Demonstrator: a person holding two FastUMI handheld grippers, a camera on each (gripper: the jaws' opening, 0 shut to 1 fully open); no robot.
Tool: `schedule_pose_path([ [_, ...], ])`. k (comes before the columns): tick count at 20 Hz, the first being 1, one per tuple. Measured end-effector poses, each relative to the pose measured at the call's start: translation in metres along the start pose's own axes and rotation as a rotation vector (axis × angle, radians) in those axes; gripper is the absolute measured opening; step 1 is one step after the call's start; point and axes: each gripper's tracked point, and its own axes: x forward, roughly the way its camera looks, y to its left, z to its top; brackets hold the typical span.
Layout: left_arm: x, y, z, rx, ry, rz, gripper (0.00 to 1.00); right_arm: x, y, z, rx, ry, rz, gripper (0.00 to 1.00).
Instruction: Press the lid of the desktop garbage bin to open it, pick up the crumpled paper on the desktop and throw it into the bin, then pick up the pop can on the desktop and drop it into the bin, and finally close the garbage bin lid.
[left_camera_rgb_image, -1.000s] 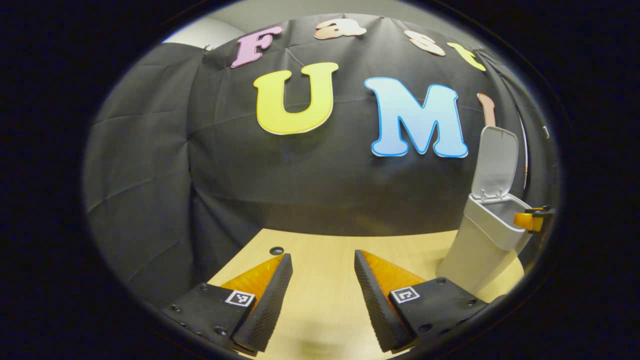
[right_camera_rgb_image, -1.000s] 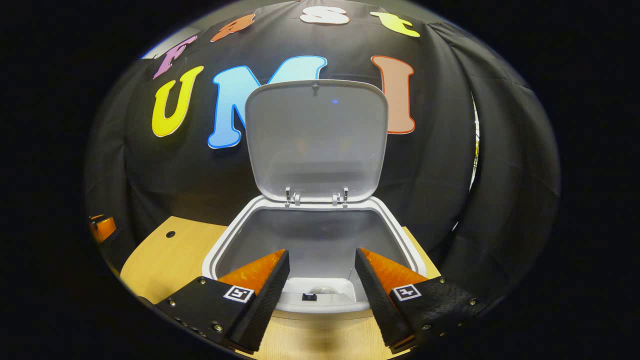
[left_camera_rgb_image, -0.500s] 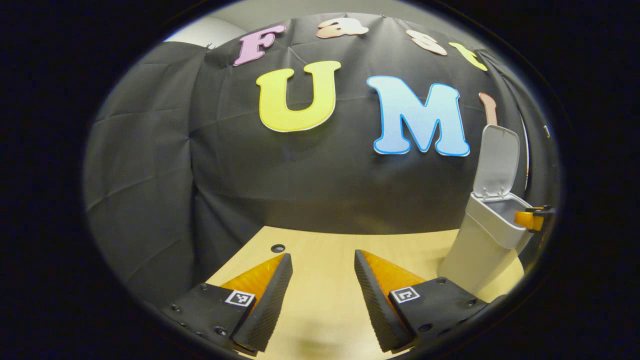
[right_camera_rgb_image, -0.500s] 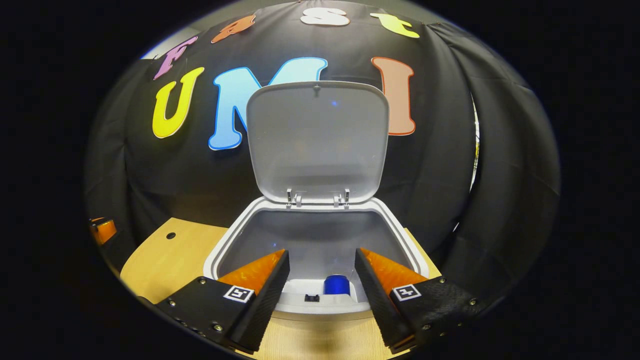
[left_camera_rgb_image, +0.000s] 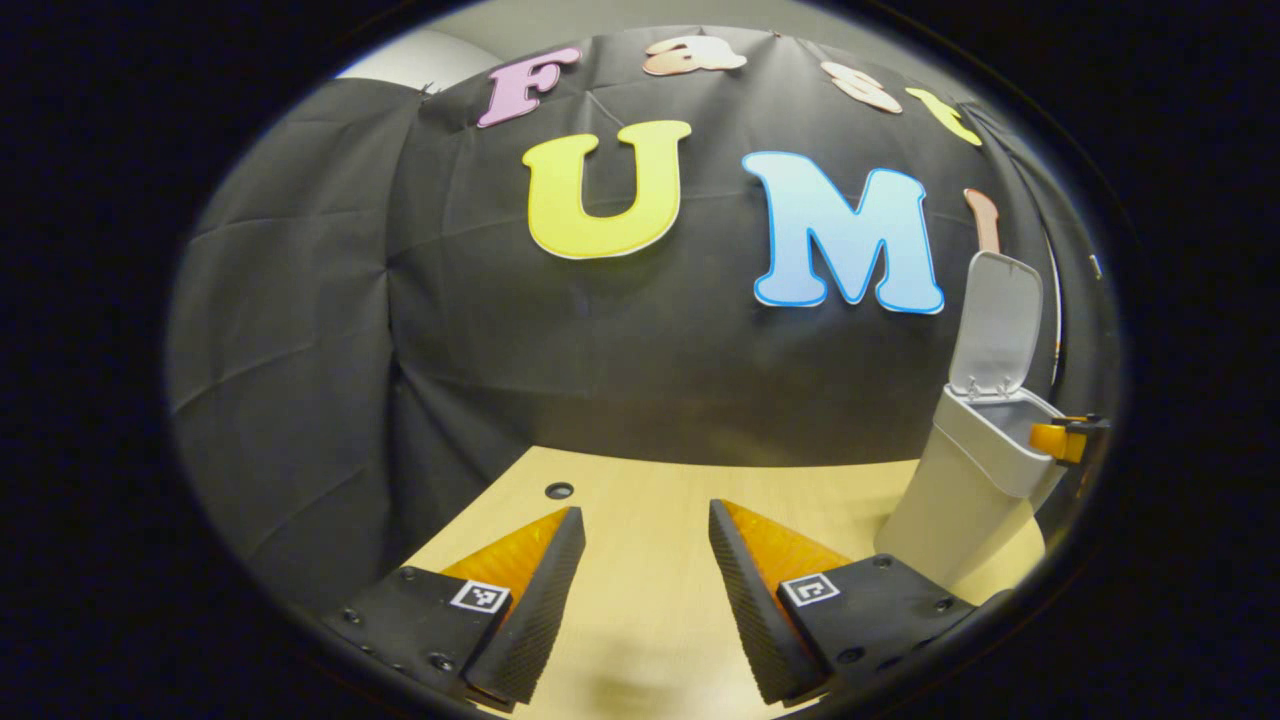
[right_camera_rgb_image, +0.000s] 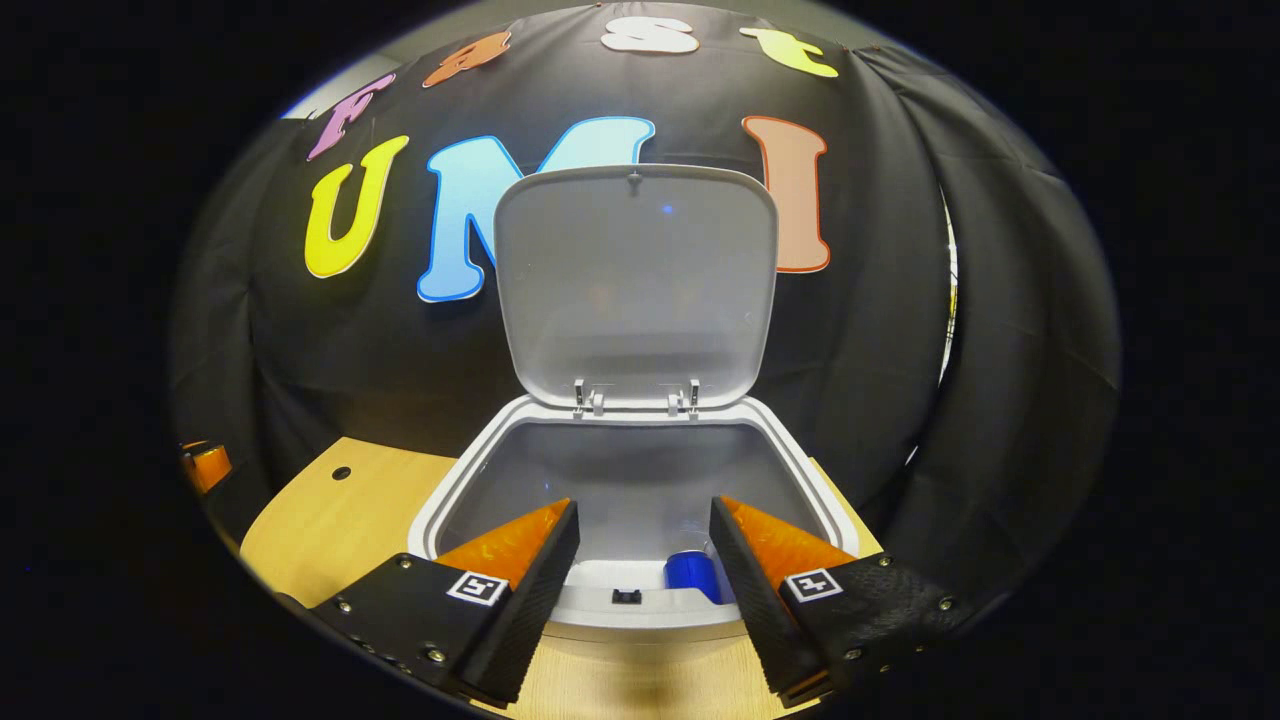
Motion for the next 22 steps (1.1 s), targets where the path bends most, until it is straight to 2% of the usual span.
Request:
schedule_pose_path([
  [1,-0.001,0.001,0.001,-0.001,0.0,0.0,0.84,-0.001,0.001,-0.001,0.001,0.003,0.005,0.85],
  [3,-0.001,0.002,0.001,0.003,-0.002,0.001,0.87,-0.002,0.004,-0.001,0.002,0.009,0.014,0.85],
  [4,-0.001,0.002,0.001,0.007,-0.003,0.001,0.8,-0.003,0.005,0.0,0.001,0.01,0.018,0.85],
  [5,-0.001,0.002,0.001,0.01,-0.003,0.002,0.83,-0.005,0.006,0.001,-0.003,0.008,0.018,0.85],
  [12,-0.003,0.0,0.0,0.013,-0.002,-0.006,0.84,-0.014,0.012,0.03,-0.012,-0.061,0.026,0.85],
  [13,-0.003,0.0,0.0,0.015,-0.002,-0.008,0.87,-0.015,0.013,0.033,-0.004,-0.065,0.028,0.85],
  [15,-0.004,-0.003,0.001,0.021,-0.004,-0.012,0.87,-0.019,0.016,0.046,0.012,-0.094,0.033,0.85],
  [16,-0.004,-0.002,0.001,0.023,-0.004,-0.013,0.83,-0.021,0.017,0.053,0.015,-0.11,0.035,0.85],
  [19,-0.005,-0.002,0.002,0.026,-0.005,-0.016,0.83,-0.028,0.018,0.08,0.019,-0.161,0.041,0.85],
  [21,-0.005,-0.003,0.004,0.027,-0.005,-0.019,0.87,-0.032,0.019,0.099,0.02,-0.201,0.046,0.85],
  [22,-0.006,-0.004,0.002,0.028,-0.004,-0.02,0.84,-0.035,0.019,0.109,0.021,-0.221,0.049,0.85],
])
